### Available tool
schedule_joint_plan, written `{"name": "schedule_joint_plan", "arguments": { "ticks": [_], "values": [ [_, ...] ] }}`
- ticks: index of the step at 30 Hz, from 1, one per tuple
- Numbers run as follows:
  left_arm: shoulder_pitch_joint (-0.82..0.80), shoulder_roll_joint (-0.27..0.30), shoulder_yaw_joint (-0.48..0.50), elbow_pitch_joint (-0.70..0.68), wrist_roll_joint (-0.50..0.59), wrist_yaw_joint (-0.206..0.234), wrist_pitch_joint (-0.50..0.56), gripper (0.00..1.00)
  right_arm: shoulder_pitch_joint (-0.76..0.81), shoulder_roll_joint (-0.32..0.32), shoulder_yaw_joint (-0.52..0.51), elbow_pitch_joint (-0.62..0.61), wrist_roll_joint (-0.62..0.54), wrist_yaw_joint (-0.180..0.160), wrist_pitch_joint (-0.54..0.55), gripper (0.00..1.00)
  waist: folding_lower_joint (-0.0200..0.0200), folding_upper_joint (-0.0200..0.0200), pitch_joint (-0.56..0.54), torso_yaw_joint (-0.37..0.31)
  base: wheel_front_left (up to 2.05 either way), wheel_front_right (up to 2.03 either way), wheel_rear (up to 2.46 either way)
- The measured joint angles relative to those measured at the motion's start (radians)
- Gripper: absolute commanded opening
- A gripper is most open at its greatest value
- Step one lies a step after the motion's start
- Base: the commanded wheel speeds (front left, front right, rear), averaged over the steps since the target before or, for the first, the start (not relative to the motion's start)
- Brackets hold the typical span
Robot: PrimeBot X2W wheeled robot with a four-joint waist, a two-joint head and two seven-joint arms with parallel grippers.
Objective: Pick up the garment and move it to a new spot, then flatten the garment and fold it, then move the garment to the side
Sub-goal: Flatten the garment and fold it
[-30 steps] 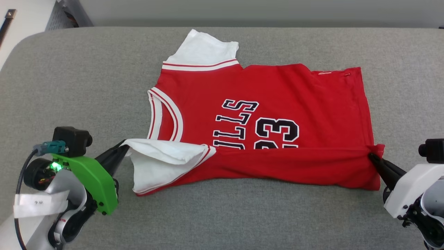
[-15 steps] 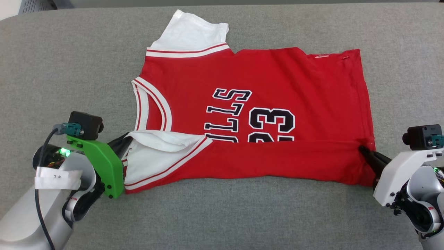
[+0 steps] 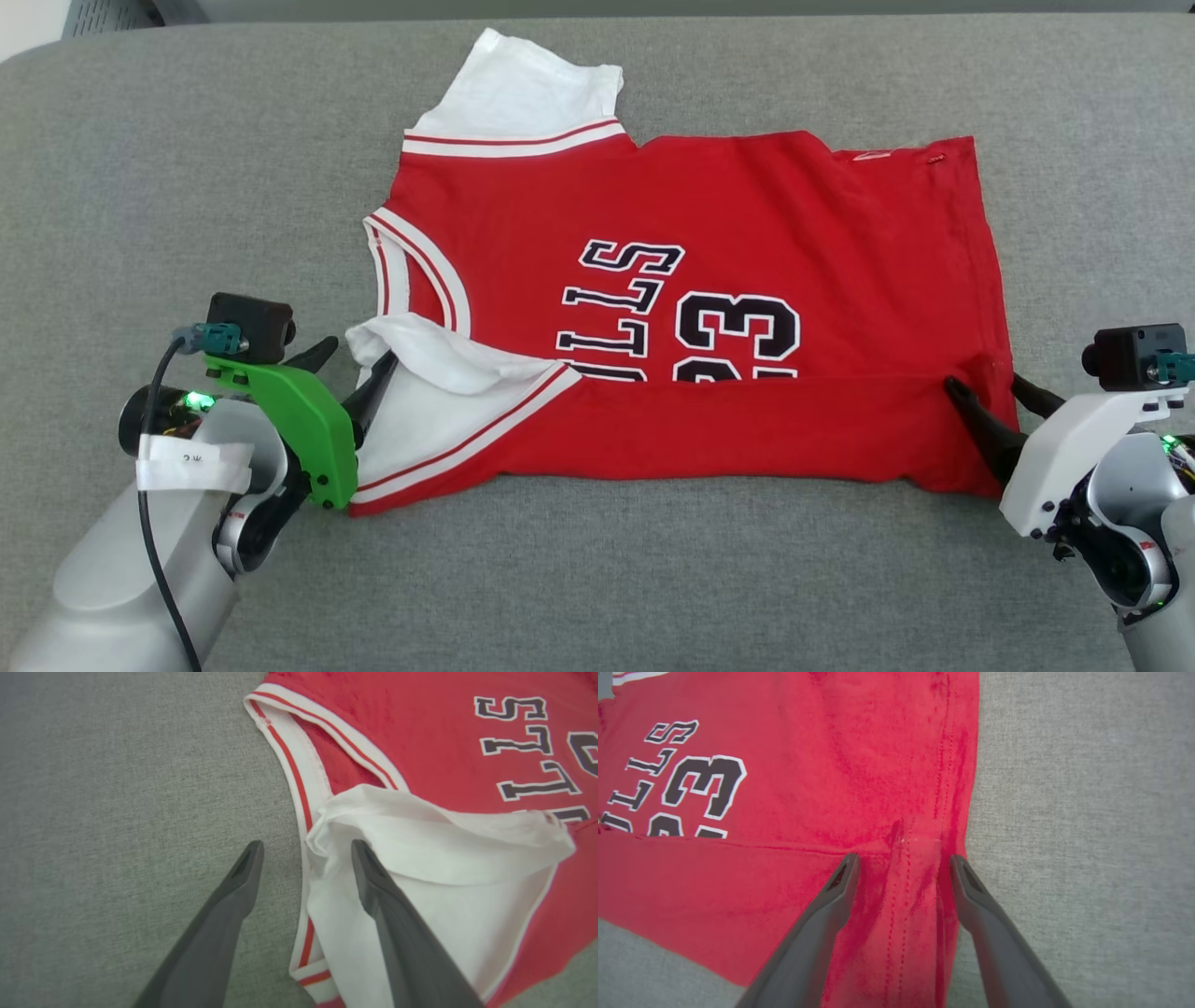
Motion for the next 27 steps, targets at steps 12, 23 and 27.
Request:
{"name": "schedule_joint_plan", "arguments": {
  "ticks": [12, 23, 27],
  "values": [
    [0.162, -0.088, 0.131, -0.078, -0.133, 0.142, -0.158, 1.0, 0.097, 0.03, -0.037, -0.07, -0.077, 0.0, -0.073, 1.0, -0.0001, 0.0, -0.135, 0.014, 0.0, 0.0, 0.0],
    [0.352, -0.044, 0.101, -0.315, -0.141, 0.3, -0.053, 1.0, 0.245, 0.156, -0.161, -0.208, -0.199, 0.0, 0.199, 1.0, -0.0001, 0.0, -0.172, 0.01, 0.0, 0.0, 0.0],
    [0.361, -0.01, 0.08, -0.341, -0.132, 0.341, 0.022, 1.0, 0.264, 0.197, -0.198, -0.261, -0.242, 0.0, 0.274, 1.0, -0.0001, 0.0, -0.155, 0.007, 0.0, 0.0, 0.0]
  ]
}}
